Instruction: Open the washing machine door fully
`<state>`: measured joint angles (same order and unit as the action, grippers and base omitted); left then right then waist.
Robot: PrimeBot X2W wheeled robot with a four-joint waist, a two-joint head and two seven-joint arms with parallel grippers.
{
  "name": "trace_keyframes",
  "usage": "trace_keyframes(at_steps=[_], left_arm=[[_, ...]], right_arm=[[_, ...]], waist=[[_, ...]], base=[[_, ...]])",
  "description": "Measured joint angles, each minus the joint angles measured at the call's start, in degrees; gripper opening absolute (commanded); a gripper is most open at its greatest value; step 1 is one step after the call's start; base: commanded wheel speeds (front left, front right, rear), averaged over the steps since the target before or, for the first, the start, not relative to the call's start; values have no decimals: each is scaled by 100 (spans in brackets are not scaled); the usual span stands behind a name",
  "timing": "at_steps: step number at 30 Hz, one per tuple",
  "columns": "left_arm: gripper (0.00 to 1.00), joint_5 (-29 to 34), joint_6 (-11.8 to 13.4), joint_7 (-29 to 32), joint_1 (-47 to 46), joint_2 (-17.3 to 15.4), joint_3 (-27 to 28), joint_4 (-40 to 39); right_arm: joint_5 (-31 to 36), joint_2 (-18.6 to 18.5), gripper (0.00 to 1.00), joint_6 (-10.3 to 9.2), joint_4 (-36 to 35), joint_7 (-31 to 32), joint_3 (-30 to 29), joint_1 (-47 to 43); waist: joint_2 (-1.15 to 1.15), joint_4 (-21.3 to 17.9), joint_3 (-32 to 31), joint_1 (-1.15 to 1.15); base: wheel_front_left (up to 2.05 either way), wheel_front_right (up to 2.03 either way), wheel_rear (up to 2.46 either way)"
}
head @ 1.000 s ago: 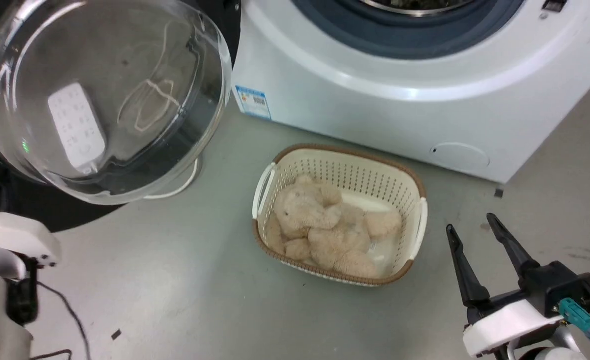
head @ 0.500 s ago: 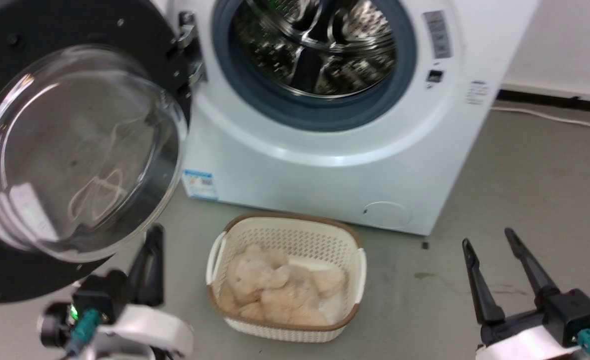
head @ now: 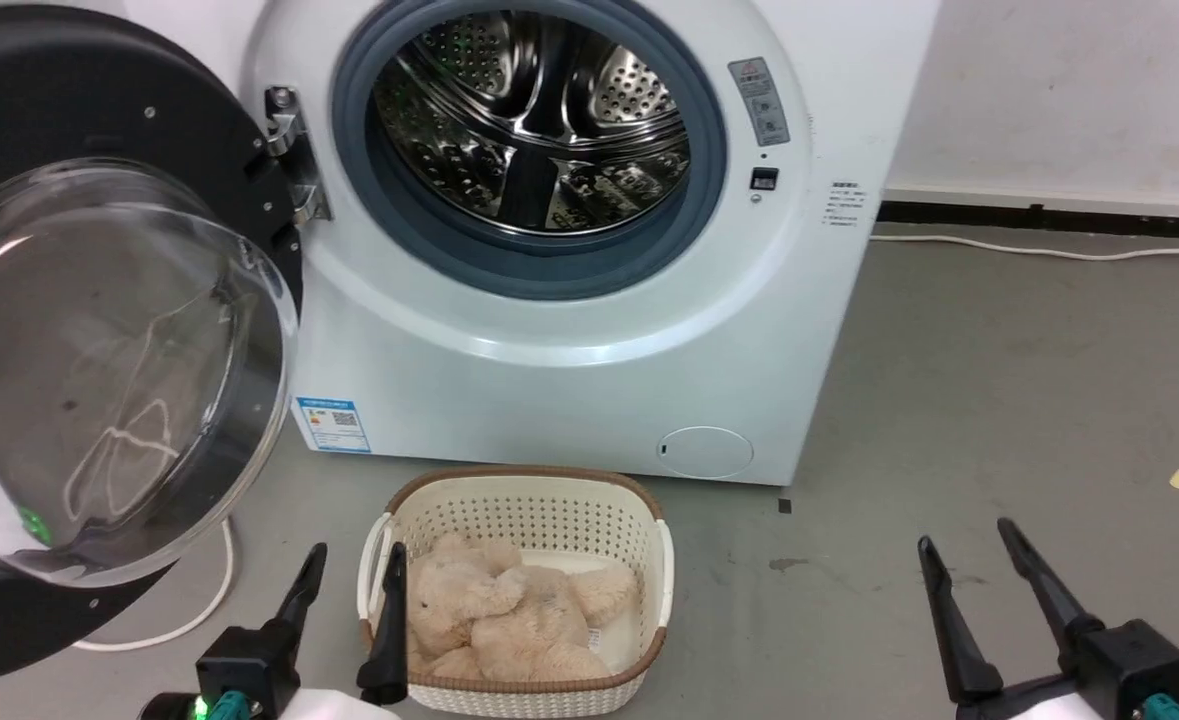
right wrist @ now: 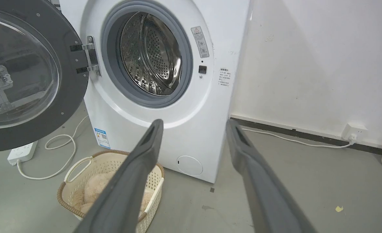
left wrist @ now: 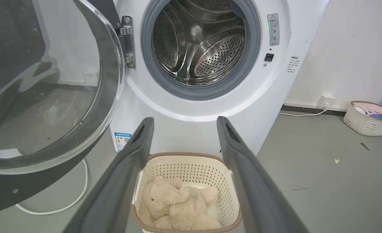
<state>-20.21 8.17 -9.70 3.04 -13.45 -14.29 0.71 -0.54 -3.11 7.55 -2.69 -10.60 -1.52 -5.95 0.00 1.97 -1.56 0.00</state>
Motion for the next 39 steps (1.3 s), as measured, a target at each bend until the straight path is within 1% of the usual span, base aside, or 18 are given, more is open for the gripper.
trace_keyframes(at_steps=[4, 10, 22, 23, 30, 39], left_arm=[[100, 37, 74, -19, 52, -4, 5, -23], [100, 36, 83, 5, 53, -7, -15, -52], [100, 30, 179, 57, 51, 12, -102, -24], [0, 25, 182, 55, 51, 16, -100, -24], [0, -9, 174, 63, 51, 31, -91, -27], [0, 110, 119, 121, 49, 92, 14, -27]], right_arm=[[4, 1, 100, -1, 113, 24, 30, -63], [4, 1, 100, -1, 176, 2, 43, -62], [-3, 1, 100, 0, 179, -11, 29, -55], [-3, 1, 0, -1, 179, -11, 30, -55], [-1, 0, 0, 0, 180, -3, 32, -55], [-1, 0, 0, 0, 181, 74, 34, -53]], waist=[[0, -86, -6, 0], [0, -175, -7, 0], [0, -171, -3, 0], [0, -163, 0, 0], [0, -157, 6, 0], [0, -160, 17, 0]], base=[[0, 0, 0], [0, 0, 0], [0, 0, 0], [0, 0, 0], [0, 0, 0], [0, 0, 0]])
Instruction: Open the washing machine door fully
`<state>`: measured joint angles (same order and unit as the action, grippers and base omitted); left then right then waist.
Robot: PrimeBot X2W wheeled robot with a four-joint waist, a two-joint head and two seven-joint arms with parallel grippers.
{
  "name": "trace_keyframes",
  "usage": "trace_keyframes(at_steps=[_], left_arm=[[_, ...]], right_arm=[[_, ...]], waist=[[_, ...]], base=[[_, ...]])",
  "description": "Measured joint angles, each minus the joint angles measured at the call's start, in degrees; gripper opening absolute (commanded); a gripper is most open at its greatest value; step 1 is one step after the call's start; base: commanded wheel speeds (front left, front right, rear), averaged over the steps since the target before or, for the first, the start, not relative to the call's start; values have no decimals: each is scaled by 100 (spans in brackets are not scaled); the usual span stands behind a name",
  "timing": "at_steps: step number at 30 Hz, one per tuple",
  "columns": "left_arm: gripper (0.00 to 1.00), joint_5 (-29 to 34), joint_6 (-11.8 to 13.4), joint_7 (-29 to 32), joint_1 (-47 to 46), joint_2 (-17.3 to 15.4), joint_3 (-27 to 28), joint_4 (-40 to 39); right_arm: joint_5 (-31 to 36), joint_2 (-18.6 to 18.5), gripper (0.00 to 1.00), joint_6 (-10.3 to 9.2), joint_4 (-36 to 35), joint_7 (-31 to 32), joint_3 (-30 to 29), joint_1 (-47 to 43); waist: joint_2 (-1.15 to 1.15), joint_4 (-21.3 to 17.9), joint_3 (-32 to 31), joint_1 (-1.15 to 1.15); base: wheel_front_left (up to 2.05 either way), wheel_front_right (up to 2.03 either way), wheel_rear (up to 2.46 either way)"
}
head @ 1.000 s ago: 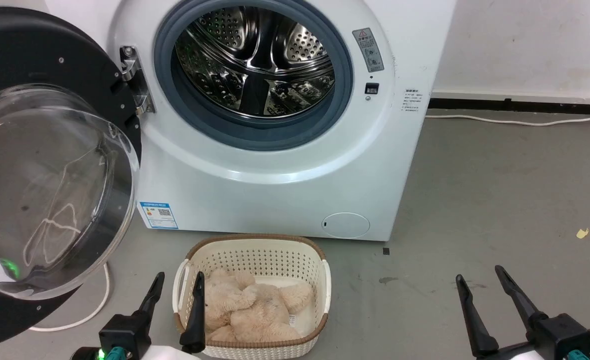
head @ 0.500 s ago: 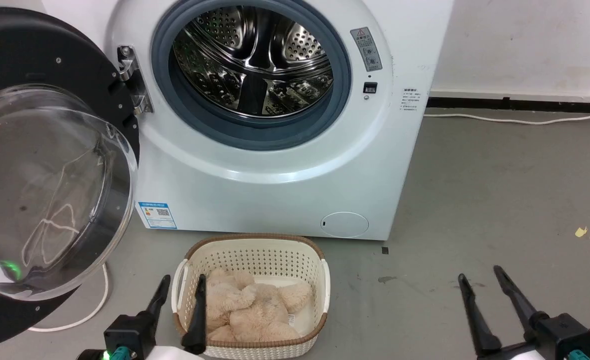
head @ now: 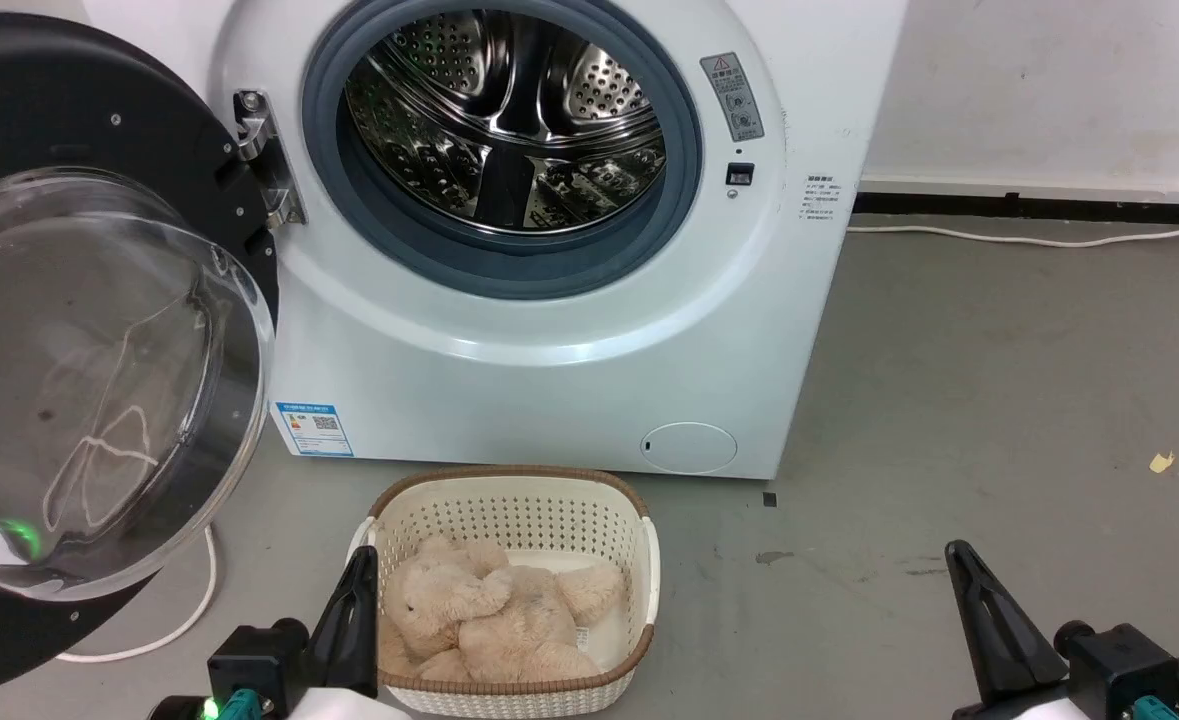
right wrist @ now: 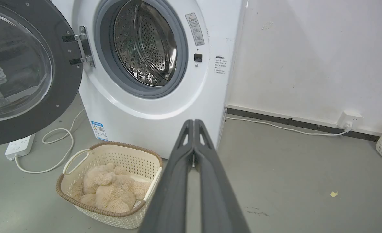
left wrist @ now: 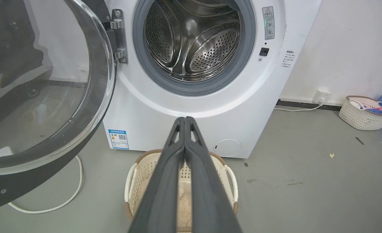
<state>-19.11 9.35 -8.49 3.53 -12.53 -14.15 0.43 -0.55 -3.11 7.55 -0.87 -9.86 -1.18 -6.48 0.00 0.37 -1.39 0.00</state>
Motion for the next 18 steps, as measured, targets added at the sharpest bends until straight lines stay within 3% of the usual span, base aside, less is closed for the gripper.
trace_keyframes(at_steps=[18], left_arm=[[0, 294, -147, 141, -9, 140, 212, -2]], right_arm=[[1, 0, 0, 0, 12, 154, 15, 50]], waist=[[0, -6, 22, 0]], base=[[0, 0, 0]])
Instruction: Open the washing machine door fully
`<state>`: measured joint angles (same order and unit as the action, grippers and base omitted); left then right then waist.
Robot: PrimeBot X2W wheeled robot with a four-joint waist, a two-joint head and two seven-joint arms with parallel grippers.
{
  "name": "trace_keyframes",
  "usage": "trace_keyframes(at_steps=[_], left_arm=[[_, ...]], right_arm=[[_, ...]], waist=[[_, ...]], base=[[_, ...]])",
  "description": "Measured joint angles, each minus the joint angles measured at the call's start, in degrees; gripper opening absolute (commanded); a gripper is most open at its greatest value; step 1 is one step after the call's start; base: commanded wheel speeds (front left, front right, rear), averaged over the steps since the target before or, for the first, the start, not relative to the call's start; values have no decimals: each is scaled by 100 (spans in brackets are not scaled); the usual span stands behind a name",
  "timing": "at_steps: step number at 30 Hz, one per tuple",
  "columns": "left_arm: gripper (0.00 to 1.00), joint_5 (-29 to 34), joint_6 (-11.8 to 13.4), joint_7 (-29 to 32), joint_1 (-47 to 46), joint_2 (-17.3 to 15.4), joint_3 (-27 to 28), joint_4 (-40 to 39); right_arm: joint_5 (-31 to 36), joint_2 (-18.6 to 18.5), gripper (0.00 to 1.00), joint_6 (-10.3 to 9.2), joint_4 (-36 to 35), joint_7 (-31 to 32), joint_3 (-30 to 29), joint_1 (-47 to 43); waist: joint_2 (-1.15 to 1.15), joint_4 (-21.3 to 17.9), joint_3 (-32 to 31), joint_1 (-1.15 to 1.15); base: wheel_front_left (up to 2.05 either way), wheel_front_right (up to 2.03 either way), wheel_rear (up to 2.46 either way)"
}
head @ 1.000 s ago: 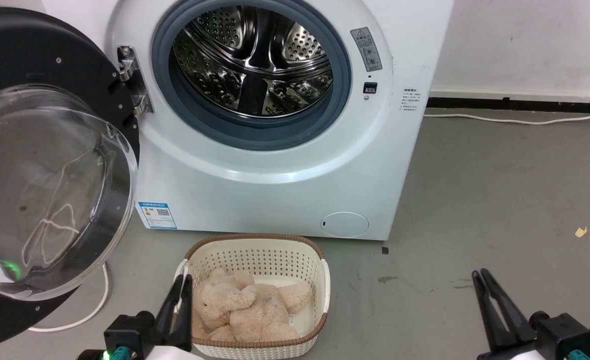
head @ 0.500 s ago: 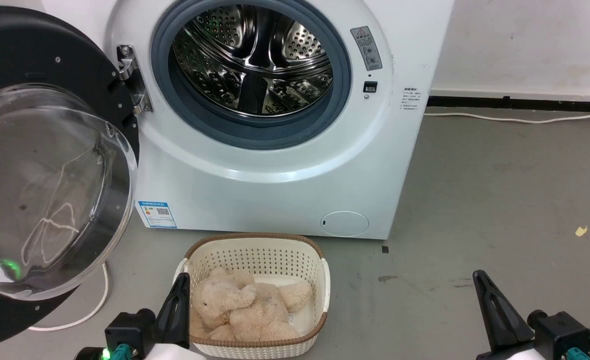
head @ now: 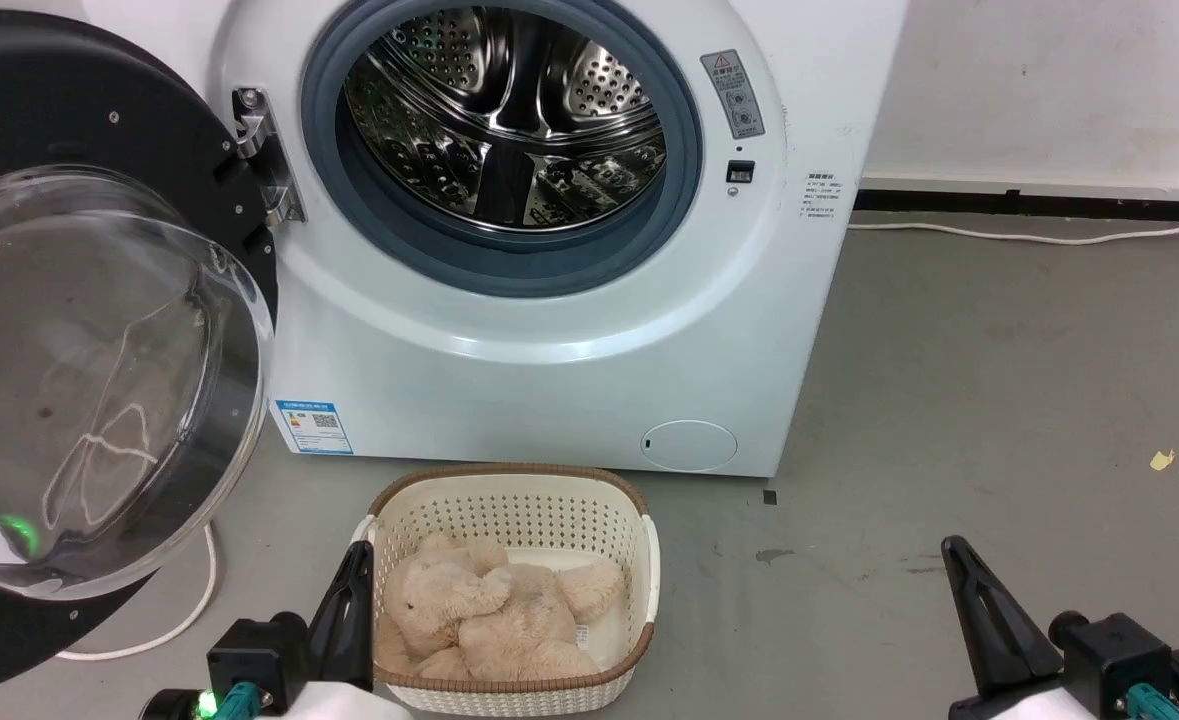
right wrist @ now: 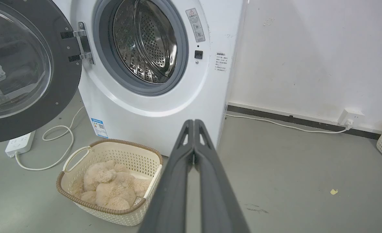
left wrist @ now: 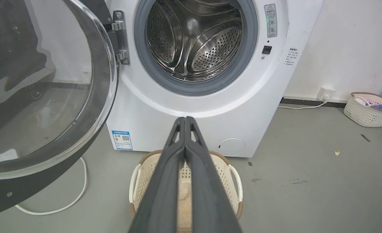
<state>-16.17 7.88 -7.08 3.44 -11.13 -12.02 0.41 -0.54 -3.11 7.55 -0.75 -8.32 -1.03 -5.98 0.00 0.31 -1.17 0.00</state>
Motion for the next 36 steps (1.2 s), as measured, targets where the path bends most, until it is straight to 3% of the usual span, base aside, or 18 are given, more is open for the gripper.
trace_keyframes(at_steps=[36], left_arm=[[0, 588, -287, 253, -107, 308, 428, -7]], right_arm=[[5, 0, 0, 0, 20, 277, 35, 182]], waist=[[0, -11, 43, 0]], base=[[0, 0, 0]])
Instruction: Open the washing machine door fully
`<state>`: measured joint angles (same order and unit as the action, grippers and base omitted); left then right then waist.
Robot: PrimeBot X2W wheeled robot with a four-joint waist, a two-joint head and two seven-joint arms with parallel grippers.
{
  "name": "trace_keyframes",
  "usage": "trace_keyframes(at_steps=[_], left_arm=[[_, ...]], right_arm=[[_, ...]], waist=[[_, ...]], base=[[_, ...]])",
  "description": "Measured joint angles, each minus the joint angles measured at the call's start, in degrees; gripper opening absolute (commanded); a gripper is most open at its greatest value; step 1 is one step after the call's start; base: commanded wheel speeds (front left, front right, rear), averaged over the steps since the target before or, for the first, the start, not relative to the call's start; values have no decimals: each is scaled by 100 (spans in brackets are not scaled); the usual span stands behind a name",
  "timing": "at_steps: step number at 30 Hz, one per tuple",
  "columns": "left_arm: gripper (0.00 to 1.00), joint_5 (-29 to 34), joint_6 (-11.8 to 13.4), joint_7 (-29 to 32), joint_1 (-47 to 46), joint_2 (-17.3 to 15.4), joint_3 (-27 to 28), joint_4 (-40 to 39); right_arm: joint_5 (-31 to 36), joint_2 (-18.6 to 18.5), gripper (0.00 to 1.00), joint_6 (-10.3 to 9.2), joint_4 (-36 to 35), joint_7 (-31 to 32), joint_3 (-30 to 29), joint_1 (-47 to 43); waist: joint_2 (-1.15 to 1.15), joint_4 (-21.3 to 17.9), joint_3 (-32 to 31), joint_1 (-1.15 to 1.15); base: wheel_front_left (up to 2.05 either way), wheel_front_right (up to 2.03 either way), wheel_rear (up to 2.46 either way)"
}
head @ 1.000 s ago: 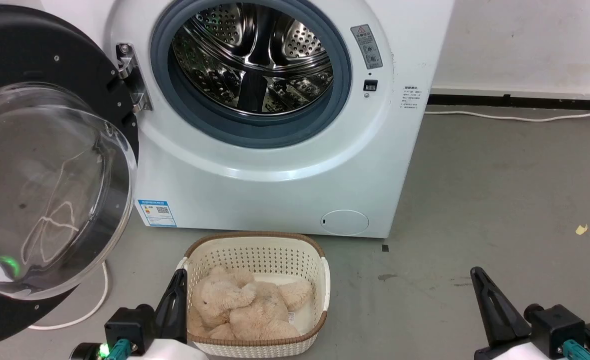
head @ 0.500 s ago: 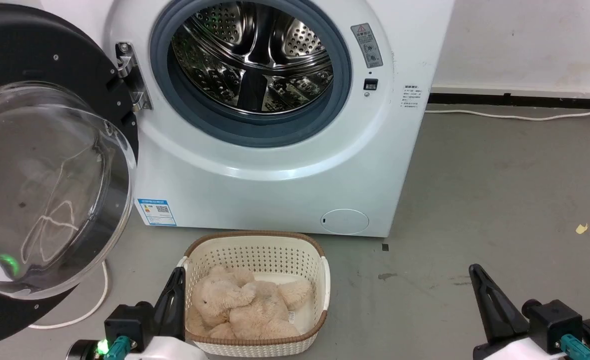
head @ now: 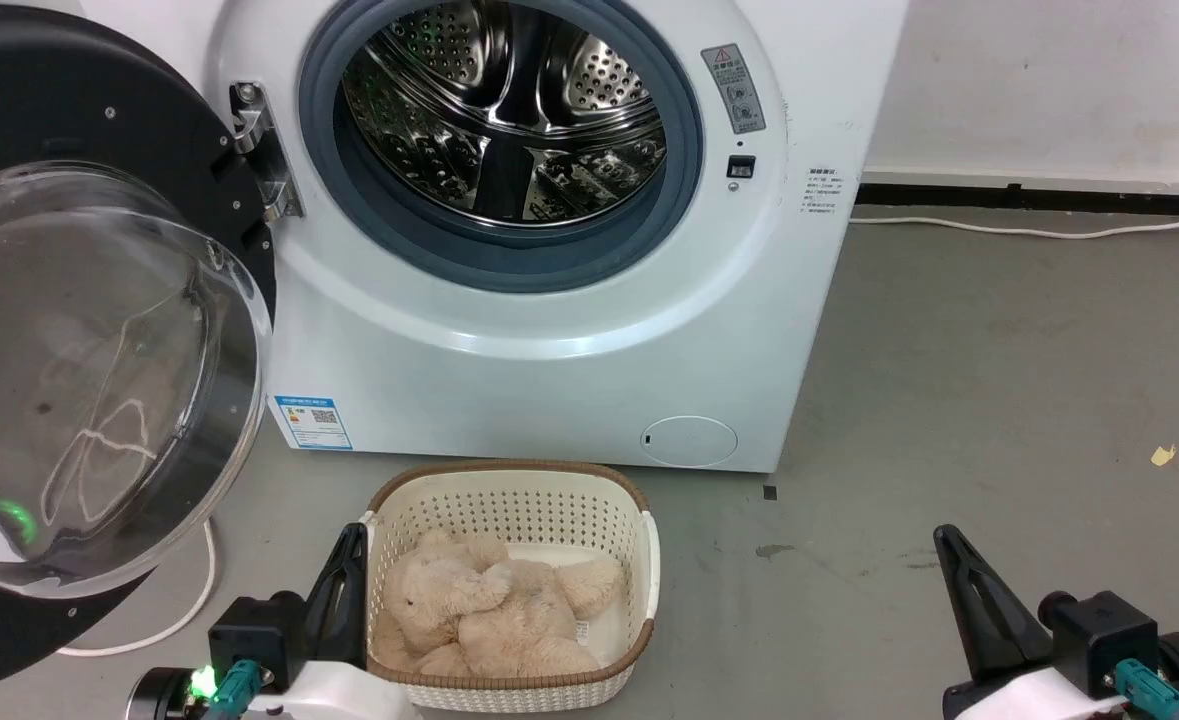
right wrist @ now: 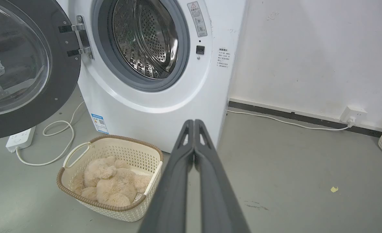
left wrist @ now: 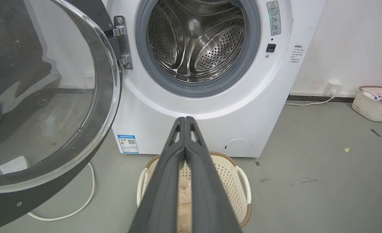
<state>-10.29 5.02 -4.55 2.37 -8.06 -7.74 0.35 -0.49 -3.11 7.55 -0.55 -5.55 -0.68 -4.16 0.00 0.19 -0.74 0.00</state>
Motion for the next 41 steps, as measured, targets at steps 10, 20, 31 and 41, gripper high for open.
trace_keyframes(at_steps=[10, 20, 31, 41], left_arm=[[0, 148, -68, 70, -10, 71, 126, -1], [0, 325, -149, 152, -32, 170, 252, -4], [0, 488, -240, 216, -83, 235, 375, -7], [0, 688, -325, 303, -119, 354, 519, -11]], right_arm=[[1, 0, 0, 0, 7, 100, 4, 39], [2, 0, 0, 0, 10, 196, 14, 126], [2, 0, 0, 0, 16, 294, 29, 148], [3, 0, 0, 0, 29, 393, 44, 244]], waist=[[0, -3, 12, 0], [0, -6, 24, 0], [0, -10, 37, 0], [0, -14, 52, 0]], base=[[0, 0, 0], [0, 0, 0], [0, 0, 0], [0, 0, 0]])
